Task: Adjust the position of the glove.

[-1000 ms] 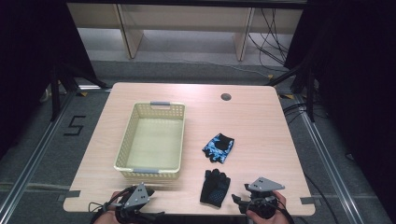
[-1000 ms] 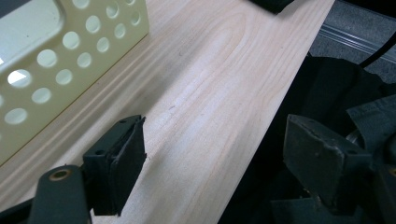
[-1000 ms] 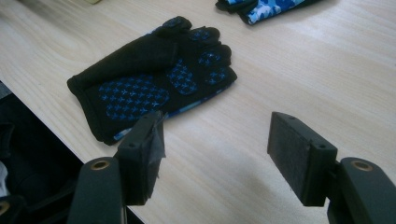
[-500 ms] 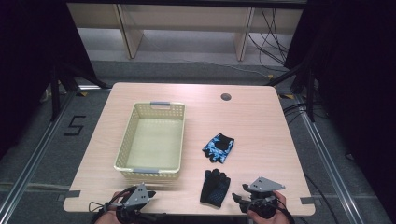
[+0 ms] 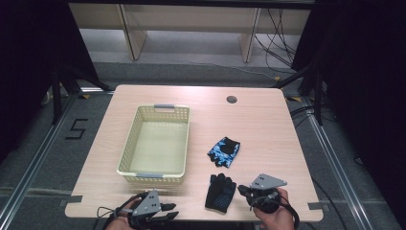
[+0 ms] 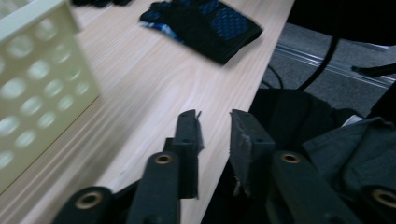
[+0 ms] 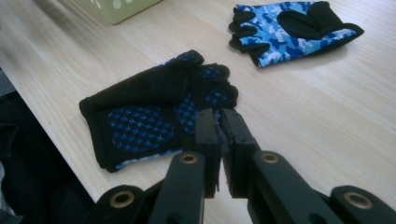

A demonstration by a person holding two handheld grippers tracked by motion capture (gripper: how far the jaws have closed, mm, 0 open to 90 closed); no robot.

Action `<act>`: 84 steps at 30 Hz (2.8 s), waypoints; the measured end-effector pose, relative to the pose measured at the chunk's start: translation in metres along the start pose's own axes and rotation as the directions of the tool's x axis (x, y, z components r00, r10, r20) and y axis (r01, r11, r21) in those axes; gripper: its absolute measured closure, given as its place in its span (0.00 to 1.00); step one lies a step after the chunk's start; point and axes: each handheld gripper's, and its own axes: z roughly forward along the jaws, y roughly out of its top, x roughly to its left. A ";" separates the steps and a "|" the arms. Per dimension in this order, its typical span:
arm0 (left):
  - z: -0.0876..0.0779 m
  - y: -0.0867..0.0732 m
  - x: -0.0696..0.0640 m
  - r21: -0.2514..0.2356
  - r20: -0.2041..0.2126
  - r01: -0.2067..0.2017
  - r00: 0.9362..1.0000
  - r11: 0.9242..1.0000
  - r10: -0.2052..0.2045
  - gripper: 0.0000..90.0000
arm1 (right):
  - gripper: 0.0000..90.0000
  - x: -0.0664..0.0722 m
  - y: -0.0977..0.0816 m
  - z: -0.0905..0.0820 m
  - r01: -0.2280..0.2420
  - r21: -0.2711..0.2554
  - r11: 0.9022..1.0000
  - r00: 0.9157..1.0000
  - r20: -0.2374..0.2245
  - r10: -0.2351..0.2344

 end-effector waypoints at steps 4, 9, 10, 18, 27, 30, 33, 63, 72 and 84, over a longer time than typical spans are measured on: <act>0.017 0.009 -0.007 0.008 0.037 -0.022 0.999 1.000 0.022 0.93 | 1.00 -0.004 0.005 0.009 0.000 0.006 1.000 1.000 -0.004 0.000; 0.038 0.020 -0.008 0.031 0.051 -0.047 0.998 0.998 0.046 0.99 | 1.00 -0.009 0.016 0.020 0.011 0.024 1.000 1.000 -0.014 -0.010; 0.042 0.022 -0.008 0.027 0.045 -0.038 0.998 0.999 0.037 0.99 | 1.00 -0.010 0.017 0.024 0.013 0.018 1.000 1.000 -0.013 -0.013; 0.066 0.039 -0.009 0.037 0.066 -0.060 0.996 0.998 0.058 0.99 | 1.00 -0.015 0.028 0.045 0.017 0.052 0.998 0.999 -0.044 -0.015; 0.095 0.055 -0.020 0.050 0.082 -0.084 0.993 0.995 0.080 0.99 | 1.00 -0.018 0.034 0.060 0.037 0.082 0.996 0.998 -0.058 -0.032; 0.102 0.058 -0.020 0.063 0.063 -0.095 0.994 0.993 0.091 0.99 | 1.00 -0.018 0.033 0.063 0.040 0.101 0.994 0.997 -0.062 -0.034; 0.104 0.061 -0.015 0.090 0.038 -0.115 0.993 0.989 0.112 0.99 | 1.00 -0.019 0.030 0.068 0.051 0.128 0.990 0.997 -0.064 -0.043; 0.083 0.069 0.003 0.082 -0.101 -0.145 0.983 0.986 0.153 0.81 | 0.87 -0.003 0.005 0.032 -0.049 0.093 0.994 0.998 -0.037 0.053; 0.054 0.060 -0.003 0.022 -0.054 -0.066 0.996 0.998 0.067 0.60 | 0.74 -0.024 0.031 0.027 0.054 0.006 0.999 0.999 0.011 -0.054; 0.033 0.034 0.008 0.038 -0.052 0.015 0.999 0.999 -0.013 0.50 | 0.74 -0.063 0.071 0.066 0.045 0.061 0.997 0.999 0.028 -0.047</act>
